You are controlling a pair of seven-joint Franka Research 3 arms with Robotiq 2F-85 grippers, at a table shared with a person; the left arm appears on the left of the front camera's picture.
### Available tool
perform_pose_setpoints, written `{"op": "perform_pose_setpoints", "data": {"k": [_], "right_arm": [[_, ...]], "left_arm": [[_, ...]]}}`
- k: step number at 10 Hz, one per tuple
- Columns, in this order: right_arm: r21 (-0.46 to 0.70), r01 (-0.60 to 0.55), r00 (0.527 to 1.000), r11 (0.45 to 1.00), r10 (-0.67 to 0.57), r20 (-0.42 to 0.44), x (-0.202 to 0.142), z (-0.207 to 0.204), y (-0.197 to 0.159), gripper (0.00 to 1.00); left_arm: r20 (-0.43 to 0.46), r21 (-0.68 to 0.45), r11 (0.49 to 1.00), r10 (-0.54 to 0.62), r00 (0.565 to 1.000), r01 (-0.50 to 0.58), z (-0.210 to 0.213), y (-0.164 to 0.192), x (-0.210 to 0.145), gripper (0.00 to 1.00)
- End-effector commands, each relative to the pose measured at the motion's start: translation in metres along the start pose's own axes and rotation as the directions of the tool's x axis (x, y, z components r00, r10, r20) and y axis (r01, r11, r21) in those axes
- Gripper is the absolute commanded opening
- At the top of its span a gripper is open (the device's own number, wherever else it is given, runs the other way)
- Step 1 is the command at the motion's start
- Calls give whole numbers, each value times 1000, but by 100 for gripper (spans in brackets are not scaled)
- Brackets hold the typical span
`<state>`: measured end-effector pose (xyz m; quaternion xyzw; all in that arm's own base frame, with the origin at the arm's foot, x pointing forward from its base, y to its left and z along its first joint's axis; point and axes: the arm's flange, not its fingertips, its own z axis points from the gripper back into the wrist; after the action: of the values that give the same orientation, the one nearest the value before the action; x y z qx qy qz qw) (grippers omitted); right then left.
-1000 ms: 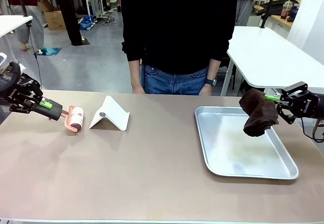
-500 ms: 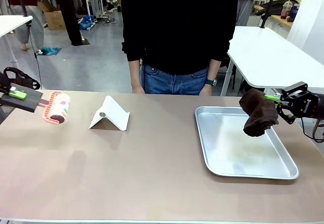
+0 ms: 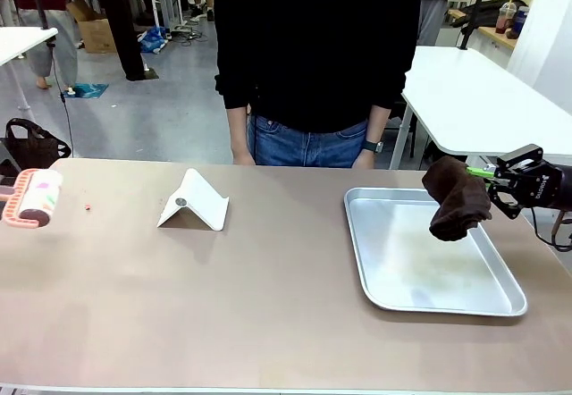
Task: Clean the surface of the table.
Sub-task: Clean the area not pointed to by the person.
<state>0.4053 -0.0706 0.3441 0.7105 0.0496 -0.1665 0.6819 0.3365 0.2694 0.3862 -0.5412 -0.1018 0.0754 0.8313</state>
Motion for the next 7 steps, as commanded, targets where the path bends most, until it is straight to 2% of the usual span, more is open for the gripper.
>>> {"op": "perform_pose_setpoints", "data": {"k": [1,2,3,4,7], "right_arm": [[-12,-23,1000,1000,23,0,-4,0,3,10],[-12,-23,1000,1000,23,0,-4,0,3,10],[-12,-23,1000,1000,23,0,-4,0,3,10],[-12,-23,1000,1000,23,0,-4,0,3,10],[-12,-23,1000,1000,23,0,-4,0,3,10]], "left_arm": [[22,1,1000,-25,999,25,24,15,-1,22],[23,61,998,-26,999,25,33,29,0,22],[39,53,999,-1,999,-1,40,38,1,22],[40,21,1000,6,999,-7,27,24,-7,22],[40,21,1000,6,999,-7,27,24,-7,22]]}}
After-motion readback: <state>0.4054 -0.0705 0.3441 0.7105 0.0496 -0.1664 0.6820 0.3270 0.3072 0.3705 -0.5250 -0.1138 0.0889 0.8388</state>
